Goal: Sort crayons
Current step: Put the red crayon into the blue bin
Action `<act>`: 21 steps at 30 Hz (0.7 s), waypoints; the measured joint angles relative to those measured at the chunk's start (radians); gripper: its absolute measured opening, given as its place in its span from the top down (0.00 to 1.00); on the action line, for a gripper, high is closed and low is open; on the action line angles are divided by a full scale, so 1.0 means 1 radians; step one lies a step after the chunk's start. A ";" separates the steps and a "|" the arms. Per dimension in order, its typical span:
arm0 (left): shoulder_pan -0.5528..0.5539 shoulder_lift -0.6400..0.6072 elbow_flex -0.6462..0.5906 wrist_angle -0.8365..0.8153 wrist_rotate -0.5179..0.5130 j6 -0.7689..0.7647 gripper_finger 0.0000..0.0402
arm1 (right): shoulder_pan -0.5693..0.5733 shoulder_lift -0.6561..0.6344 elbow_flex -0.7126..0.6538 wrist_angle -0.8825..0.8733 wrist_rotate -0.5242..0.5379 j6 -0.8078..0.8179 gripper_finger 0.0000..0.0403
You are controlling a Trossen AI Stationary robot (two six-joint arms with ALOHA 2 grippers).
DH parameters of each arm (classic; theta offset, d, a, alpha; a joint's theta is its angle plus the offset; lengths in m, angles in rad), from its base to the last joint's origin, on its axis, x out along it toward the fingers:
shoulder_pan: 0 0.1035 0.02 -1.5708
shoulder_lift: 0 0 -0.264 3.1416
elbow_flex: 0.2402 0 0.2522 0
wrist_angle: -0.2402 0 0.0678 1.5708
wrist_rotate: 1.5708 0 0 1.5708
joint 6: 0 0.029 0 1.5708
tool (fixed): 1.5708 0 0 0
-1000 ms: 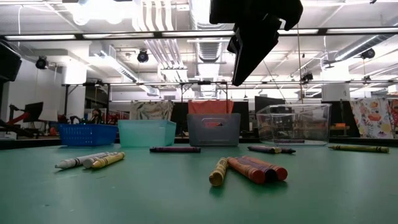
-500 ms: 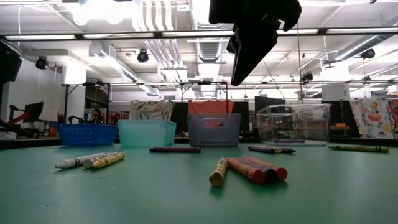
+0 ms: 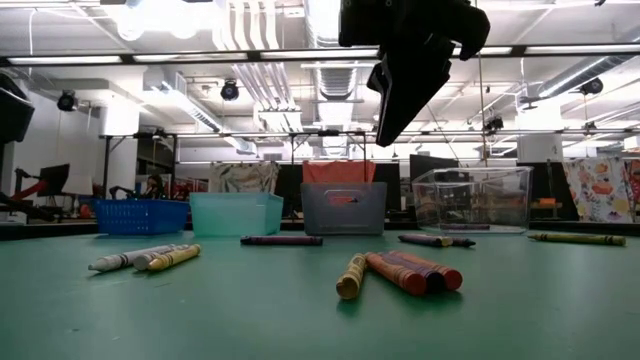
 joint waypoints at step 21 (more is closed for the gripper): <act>0.010 -0.141 0.052 -0.156 -0.285 0.015 0.99 | 0.000 0.000 -0.046 0.025 0.000 -0.008 0.83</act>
